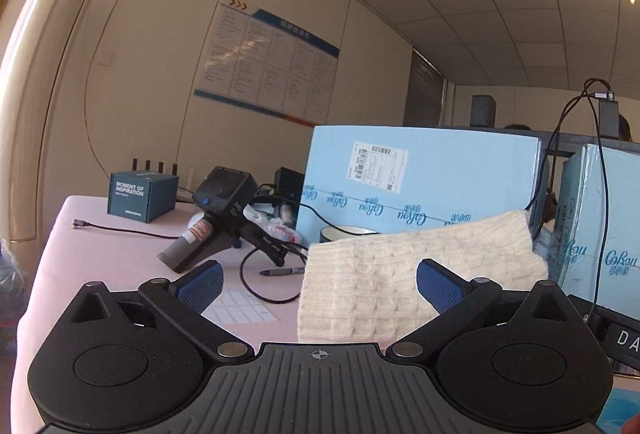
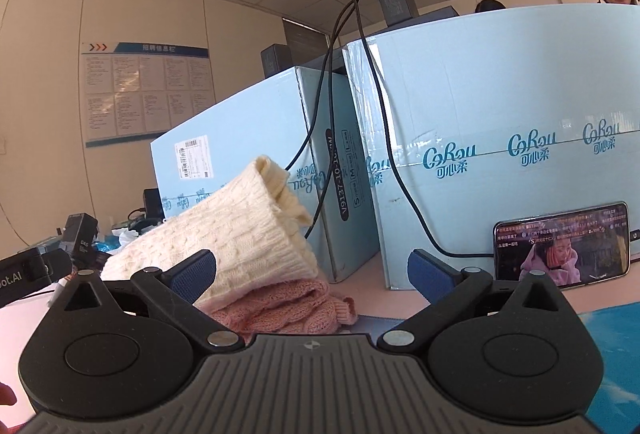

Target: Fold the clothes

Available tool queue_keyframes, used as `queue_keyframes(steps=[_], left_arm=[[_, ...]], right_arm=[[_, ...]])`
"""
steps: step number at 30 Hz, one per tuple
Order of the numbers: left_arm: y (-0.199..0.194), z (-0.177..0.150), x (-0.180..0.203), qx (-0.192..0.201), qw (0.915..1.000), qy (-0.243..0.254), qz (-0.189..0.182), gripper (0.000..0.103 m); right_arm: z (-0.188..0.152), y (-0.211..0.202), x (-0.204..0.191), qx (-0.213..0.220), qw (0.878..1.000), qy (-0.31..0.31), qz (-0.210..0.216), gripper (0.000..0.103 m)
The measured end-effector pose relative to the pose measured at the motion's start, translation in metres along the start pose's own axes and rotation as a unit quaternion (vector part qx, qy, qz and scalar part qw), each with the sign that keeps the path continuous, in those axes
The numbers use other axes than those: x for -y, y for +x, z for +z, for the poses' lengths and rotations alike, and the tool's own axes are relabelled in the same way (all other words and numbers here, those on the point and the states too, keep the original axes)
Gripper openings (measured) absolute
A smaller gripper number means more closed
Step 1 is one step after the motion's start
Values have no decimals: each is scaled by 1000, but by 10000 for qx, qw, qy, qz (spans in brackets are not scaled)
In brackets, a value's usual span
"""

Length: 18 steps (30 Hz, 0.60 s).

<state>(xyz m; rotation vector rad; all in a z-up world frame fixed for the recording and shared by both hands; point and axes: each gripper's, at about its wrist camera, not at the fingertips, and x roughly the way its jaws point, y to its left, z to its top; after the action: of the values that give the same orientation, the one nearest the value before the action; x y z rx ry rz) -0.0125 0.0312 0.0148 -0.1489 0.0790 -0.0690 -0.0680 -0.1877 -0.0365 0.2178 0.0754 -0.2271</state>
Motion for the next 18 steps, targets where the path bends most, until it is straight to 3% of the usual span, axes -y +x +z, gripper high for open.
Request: queue_keyframes(steps=[6, 10, 18], left_arm=[[-17, -5, 14, 435, 9952, 550, 684, 103], [-20, -6, 24, 547, 9924, 843, 705, 103], [-18, -7, 24, 467, 9934, 812, 664, 103]], right_arm=[[-1, -4, -4, 272, 9995, -184, 2, 103], [-1, -7, -7, 475, 9981, -355, -160, 103], [-1, -5, -9, 537, 9972, -478, -195, 103]])
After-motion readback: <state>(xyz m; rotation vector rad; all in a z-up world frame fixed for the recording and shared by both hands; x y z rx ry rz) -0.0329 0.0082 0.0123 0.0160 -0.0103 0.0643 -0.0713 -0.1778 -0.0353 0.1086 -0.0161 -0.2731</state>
